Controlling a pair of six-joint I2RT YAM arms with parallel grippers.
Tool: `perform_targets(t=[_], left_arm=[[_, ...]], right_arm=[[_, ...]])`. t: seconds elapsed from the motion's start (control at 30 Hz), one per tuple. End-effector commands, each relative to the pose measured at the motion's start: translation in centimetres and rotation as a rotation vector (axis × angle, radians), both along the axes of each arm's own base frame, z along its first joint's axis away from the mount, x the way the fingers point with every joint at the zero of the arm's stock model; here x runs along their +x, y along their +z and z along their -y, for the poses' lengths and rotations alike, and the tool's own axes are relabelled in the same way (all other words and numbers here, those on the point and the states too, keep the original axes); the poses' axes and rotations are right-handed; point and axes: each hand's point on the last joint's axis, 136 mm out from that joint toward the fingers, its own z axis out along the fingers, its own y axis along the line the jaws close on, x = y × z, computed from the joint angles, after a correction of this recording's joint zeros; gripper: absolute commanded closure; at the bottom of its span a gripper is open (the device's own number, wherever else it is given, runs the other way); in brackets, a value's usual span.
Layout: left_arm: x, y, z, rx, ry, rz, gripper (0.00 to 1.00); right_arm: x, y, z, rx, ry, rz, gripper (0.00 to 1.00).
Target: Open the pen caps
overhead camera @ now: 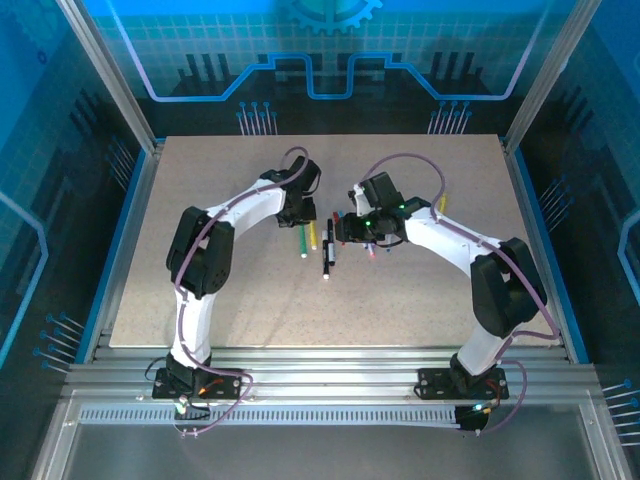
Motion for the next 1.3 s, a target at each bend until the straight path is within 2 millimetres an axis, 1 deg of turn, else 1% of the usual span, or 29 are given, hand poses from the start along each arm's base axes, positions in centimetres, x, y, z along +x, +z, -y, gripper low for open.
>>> perform_targets(t=[0.0,0.2,0.33,0.6,0.83,0.97,1.1,1.27], left_arm=[[-0.4,2.9,1.1,-0.089,-0.023,0.022,1.00],[-1.1,4.1,3.0,-0.211,-0.040,0.014,1.00],[-1.3,4.9,4.1,-0.281,-0.045,0.018,1.00],[-1.9,6.5,5.7,-0.334,-0.066,0.033,1.00],[-1.6,7.2,6.4,-0.351,-0.079,0.044,1.00],[-1.5,7.7,6.6,-0.362,-0.080,0.053,1.00],[-1.5,7.9,6.6,-0.361,-0.085,0.056,1.00],[-1.7,8.0,6.5,-0.358,-0.085,0.057,1.00]], right_arm=[[-0.7,0.3,-2.0,0.085,0.038,-0.010,0.55],[-0.7,0.9,-3.2,0.174,0.054,-0.007,0.50],[-0.6,1.3,-3.8,0.204,0.065,-0.003,0.46],[-0.5,1.2,-4.4,0.218,0.077,-0.011,0.46],[-0.3,1.0,-5.3,0.235,0.091,-0.028,0.46],[-0.1,0.6,-5.7,0.235,0.091,-0.041,0.48],[0.1,0.3,-6.0,0.228,0.090,-0.049,0.49],[0.3,0.3,-6.4,0.231,0.093,-0.055,0.54]])
